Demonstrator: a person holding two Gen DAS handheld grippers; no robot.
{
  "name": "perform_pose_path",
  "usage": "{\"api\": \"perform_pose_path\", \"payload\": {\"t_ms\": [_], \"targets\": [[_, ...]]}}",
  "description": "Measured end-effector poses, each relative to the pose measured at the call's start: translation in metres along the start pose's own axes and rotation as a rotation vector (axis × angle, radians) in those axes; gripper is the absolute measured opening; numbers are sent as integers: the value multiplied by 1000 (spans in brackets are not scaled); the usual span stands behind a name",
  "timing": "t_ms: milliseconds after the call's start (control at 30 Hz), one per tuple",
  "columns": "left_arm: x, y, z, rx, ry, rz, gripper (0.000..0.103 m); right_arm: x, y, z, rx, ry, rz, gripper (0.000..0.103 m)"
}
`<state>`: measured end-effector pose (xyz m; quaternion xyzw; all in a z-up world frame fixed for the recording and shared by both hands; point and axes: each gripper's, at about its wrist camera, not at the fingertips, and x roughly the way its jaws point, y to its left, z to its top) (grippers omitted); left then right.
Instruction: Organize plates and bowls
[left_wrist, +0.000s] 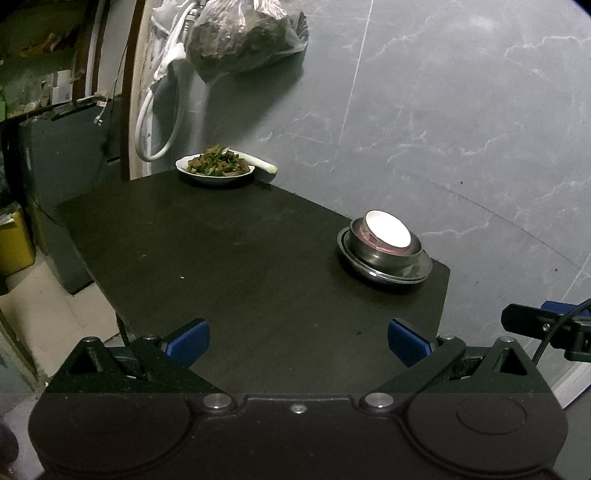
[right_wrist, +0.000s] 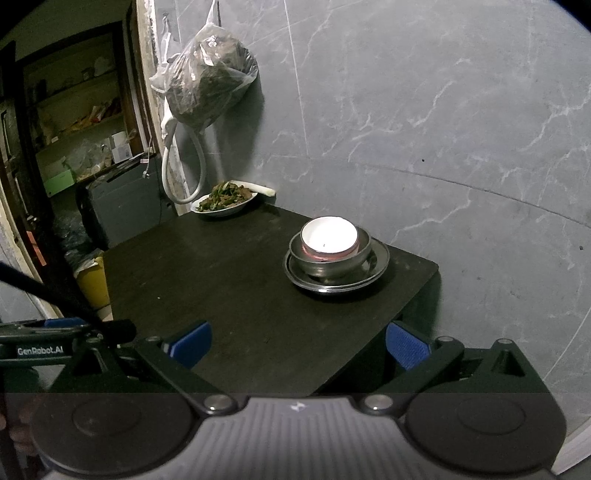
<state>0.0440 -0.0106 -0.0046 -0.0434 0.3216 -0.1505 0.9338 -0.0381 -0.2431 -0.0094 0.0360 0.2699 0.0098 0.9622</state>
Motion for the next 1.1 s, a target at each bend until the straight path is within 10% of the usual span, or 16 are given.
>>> {"api": "perform_pose_path", "payload": {"t_ms": [1100], "targets": [[17, -4, 4, 22, 32, 25, 102, 19, -12, 6, -3, 46, 15, 103]]}}
